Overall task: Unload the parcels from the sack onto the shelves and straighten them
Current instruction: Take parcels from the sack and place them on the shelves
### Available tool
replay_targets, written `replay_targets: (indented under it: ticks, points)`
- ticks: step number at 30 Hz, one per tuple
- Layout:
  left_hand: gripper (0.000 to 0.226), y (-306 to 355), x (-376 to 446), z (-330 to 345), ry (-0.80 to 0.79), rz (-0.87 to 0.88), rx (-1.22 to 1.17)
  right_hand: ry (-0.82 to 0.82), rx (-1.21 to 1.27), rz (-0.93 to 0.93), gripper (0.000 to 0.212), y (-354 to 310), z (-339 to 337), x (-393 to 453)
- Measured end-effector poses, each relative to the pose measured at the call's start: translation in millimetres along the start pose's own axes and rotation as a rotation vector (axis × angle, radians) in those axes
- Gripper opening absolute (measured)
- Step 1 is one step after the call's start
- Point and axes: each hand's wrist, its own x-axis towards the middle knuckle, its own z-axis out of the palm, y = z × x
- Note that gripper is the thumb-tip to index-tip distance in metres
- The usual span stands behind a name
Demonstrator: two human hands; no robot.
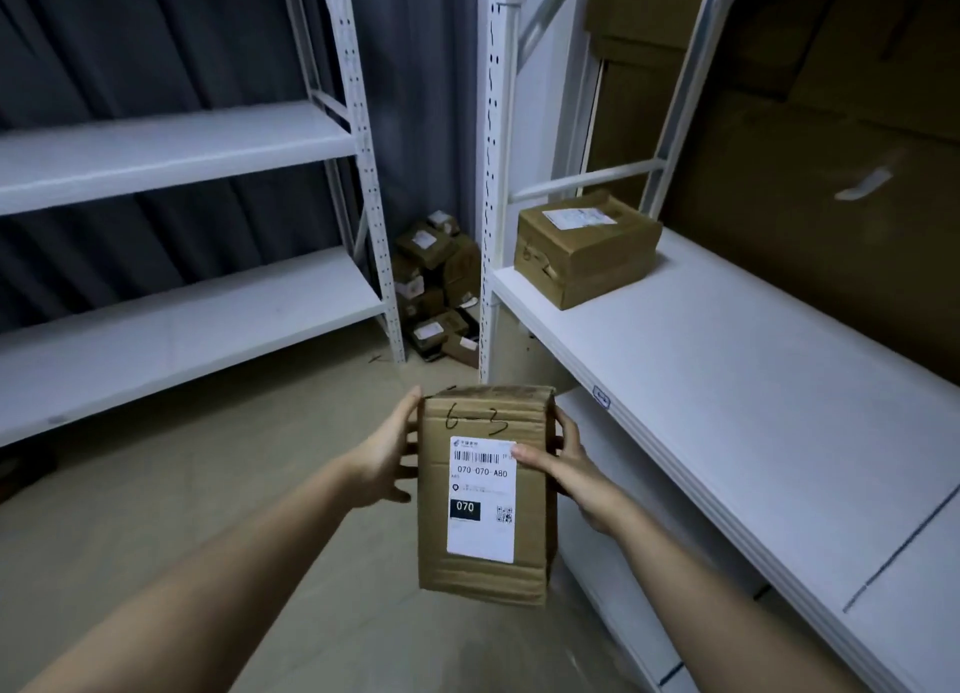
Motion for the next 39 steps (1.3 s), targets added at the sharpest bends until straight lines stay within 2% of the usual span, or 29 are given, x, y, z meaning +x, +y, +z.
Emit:
replay_targets:
  ticks: [2, 5, 12, 20, 22, 24, 27, 30, 32, 35, 39]
  points:
    - [0.081, 5, 22, 0, -0.041, 0.016, -0.087, 0.016, 0.017, 0.004, 0.116, -2, 4, 21]
    - [0.085, 16, 51, -4, -0.016, 0.003, -0.100, 0.014, 0.027, 0.008, 0.113, -4, 9, 48]
    - [0.077, 55, 131, -52, -0.117, 0.012, 0.103, 0.098, 0.083, 0.040, 0.076, -2, 50, 128]
    - [0.050, 96, 225, -101, -0.350, -0.053, 0.311, 0.366, 0.265, 0.205, 0.091, -10, 101, 196]
    - [0.043, 103, 240, -97, -0.413, -0.078, 0.356, 0.434, 0.324, 0.255, 0.087, -9, 101, 205]
    - [0.041, 106, 257, -89, -0.449, -0.096, 0.368, 0.485, 0.372, 0.288, 0.074, -5, 97, 213]
    - [0.041, 106, 280, -74, -0.451, -0.109, 0.361, 0.520, 0.384, 0.273, 0.045, 5, 85, 224]
    - [0.048, 105, 303, -56, -0.431, -0.122, 0.358, 0.570, 0.403, 0.268, 0.036, 19, 73, 240]
    - [0.041, 102, 323, -44, -0.399, -0.116, 0.350, 0.588, 0.418, 0.271, 0.029, 33, 63, 255]
    - [0.043, 96, 357, -28, -0.390, -0.115, 0.327, 0.621, 0.453, 0.271, 0.028, 56, 49, 280]
    - [0.047, 83, 399, -14, -0.431, -0.133, 0.320, 0.715, 0.481, 0.265, 0.042, 92, 39, 312]
